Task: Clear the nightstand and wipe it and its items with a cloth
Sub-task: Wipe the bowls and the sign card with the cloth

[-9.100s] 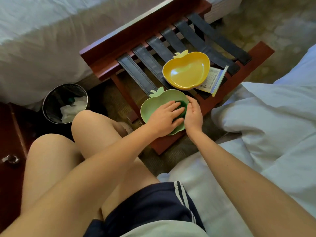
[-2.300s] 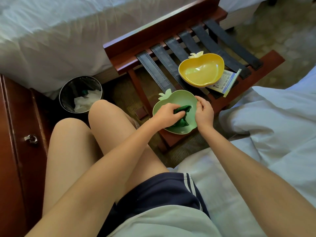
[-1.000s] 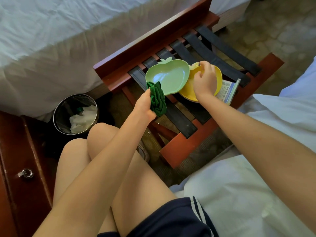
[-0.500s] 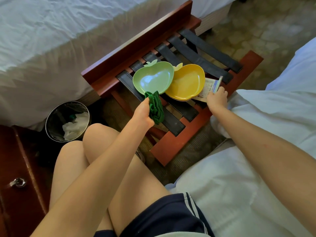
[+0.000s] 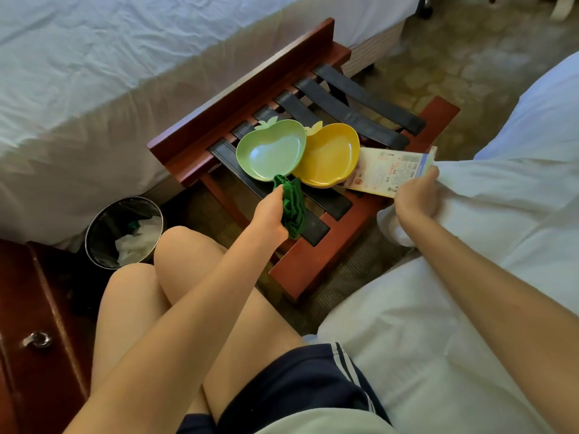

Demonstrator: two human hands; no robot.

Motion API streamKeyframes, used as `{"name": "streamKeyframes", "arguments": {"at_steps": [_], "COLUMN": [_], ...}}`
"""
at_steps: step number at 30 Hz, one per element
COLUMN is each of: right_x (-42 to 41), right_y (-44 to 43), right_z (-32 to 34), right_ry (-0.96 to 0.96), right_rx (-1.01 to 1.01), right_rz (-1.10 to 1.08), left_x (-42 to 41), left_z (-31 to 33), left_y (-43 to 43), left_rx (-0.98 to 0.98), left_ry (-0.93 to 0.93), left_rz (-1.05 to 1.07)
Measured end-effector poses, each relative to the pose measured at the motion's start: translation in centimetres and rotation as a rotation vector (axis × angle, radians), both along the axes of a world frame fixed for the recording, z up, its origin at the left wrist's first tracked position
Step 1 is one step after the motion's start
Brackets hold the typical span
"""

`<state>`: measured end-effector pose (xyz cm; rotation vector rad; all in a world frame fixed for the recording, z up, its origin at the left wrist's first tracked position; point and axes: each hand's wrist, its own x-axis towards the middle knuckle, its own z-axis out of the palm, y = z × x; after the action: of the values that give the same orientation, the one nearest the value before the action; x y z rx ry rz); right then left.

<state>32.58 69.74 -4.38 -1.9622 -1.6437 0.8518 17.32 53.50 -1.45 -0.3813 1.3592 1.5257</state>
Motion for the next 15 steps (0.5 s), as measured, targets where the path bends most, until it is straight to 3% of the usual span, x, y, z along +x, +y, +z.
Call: {"name": "streamKeyframes", "arguments": {"at_steps": [4, 10, 15], "right_x": [0.6, 0.7, 0.6], "right_y": [-2.0, -4.5, -6.6], "right_z": [0.5, 2.6, 3.7], "right_ry": [0.022, -0.004, 0.030], "right_rx": [0.067, 0.157, 0.225], "right_rz": [-0.082, -0.134, -0.119], "left_x": [2.0, 3.9, 4.7], "left_z": [0.4, 1.1, 2.1], "left_y": [-0.3, -1.1, -1.9], "left_rx": [-0.084, -0.038, -0.034], "left_ry": [0.062, 0.027, 0.102], "left_rz": [-0.087, -0.078, -0.076]}}
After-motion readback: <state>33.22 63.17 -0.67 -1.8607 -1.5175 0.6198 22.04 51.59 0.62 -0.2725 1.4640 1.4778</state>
